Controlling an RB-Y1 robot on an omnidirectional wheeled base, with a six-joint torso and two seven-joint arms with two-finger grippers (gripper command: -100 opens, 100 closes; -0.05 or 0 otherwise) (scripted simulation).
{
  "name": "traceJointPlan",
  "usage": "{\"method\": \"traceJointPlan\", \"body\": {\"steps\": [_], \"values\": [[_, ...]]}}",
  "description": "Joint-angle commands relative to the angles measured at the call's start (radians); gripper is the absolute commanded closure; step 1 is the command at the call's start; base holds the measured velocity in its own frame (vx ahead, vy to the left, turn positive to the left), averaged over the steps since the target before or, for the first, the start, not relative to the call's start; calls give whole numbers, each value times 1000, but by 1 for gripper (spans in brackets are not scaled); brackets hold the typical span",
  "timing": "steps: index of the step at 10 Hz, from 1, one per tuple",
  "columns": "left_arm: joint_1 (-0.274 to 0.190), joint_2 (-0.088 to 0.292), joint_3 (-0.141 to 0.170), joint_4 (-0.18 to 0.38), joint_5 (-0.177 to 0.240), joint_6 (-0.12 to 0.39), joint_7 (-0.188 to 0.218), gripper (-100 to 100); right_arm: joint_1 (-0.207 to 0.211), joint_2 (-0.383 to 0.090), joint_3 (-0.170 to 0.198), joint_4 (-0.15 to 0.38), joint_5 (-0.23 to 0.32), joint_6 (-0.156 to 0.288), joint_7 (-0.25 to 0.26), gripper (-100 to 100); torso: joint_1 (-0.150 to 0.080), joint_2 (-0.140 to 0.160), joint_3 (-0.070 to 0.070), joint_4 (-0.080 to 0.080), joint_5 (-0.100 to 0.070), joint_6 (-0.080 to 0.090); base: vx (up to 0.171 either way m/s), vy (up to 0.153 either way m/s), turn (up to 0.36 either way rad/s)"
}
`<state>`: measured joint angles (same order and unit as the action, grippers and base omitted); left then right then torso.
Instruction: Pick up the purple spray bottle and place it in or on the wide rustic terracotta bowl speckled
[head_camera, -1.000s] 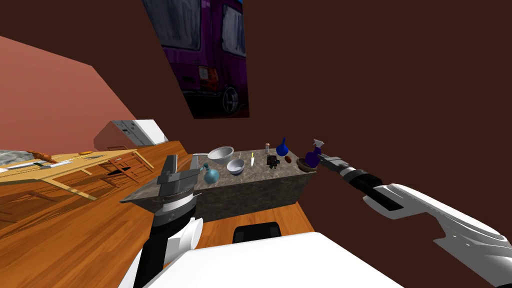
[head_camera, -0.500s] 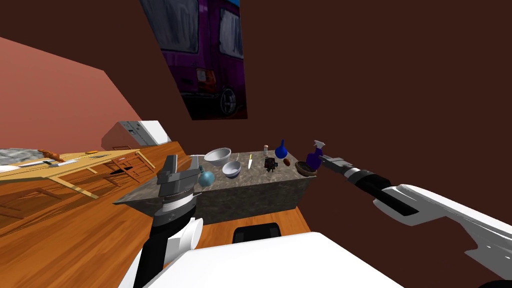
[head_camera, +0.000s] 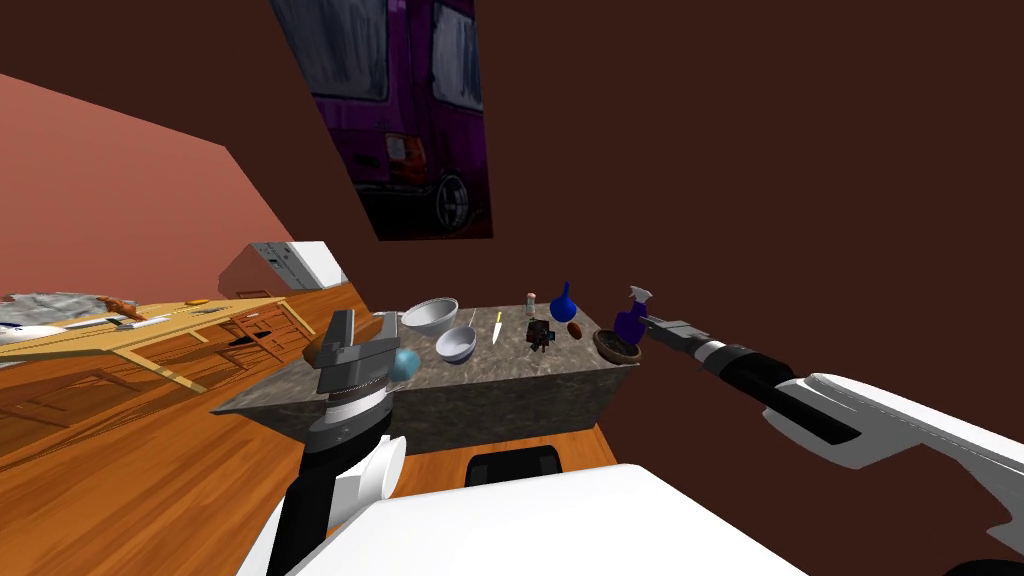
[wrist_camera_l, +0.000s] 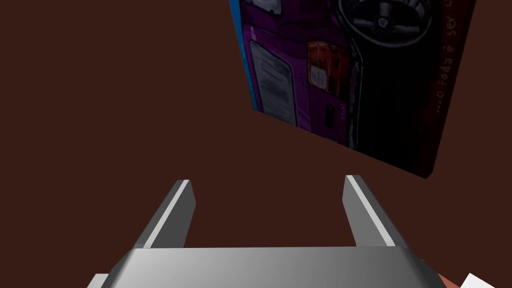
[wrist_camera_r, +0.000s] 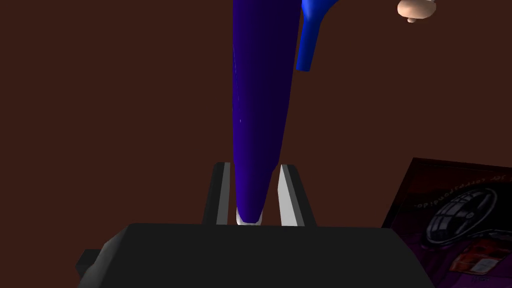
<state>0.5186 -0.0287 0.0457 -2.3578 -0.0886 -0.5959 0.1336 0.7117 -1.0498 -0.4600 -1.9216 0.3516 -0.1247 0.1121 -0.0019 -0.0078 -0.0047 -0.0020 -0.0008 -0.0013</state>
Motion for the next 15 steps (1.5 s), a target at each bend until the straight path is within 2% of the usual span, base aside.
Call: {"method": "traceJointPlan", "body": {"steps": [1, 3, 4, 5, 9, 10, 11, 14, 15], "values": [[0, 0, 0, 0, 0, 0, 0, 0, 30, -9, -2, -10, -5, 8, -13, 100, 0, 0, 0, 0, 0, 0, 75, -68, 44], [0, 0, 0, 0, 0, 0, 0, 0, 65, -24, -3, -18, -13, 16, -29, 100, -1, 0, 0, 0, 0, 0, 89, -82, 64], [0, 0, 0, 0, 0, 0, 0, 0, 59, -21, -4, -20, -11, 17, -25, 100, -1, 0, 0, 0, 0, 0, 37, -35, 10], [0, 0, 0, 0, 0, 0, 0, 0, 61, -22, -5, -20, -11, 17, -27, -100, 2, 3, 2, 1, 0, 0, 8, -7, 2], [0, 0, 0, 0, 0, 0, 0, 0, 60, -22, -4, -20, -11, 17, -26, -100, 5, 7, 4, 2, 1, 1, 0, 0, 0], [0, 0, 0, 0, 0, 0, 0, 0, 60, -22, -4, -20, -11, 17, -26, 0, 6, 7, 4, 2, 1, 1, 0, 0, 0], [0, 0, 0, 0, 0, 0, 0, 0, 82, -54, -29, -44, -25, 30, -47, -100, 6, 7, 4, 2, 1, 1, 11, -9, -104], [0, 0, 0, 0, 0, 0, 0, 0, 115, -102, -67, -80, -46, 50, -78, -100, 5, 6, 3, 2, 1, 1, 25, -13, -84], [0, 0, 0, 0, 0, 0, 0, 0, 137, -133, -92, -105, -59, 63, -99, -100, 5, 6, 3, 2, 1, 1, 26, -17, -109]]}}
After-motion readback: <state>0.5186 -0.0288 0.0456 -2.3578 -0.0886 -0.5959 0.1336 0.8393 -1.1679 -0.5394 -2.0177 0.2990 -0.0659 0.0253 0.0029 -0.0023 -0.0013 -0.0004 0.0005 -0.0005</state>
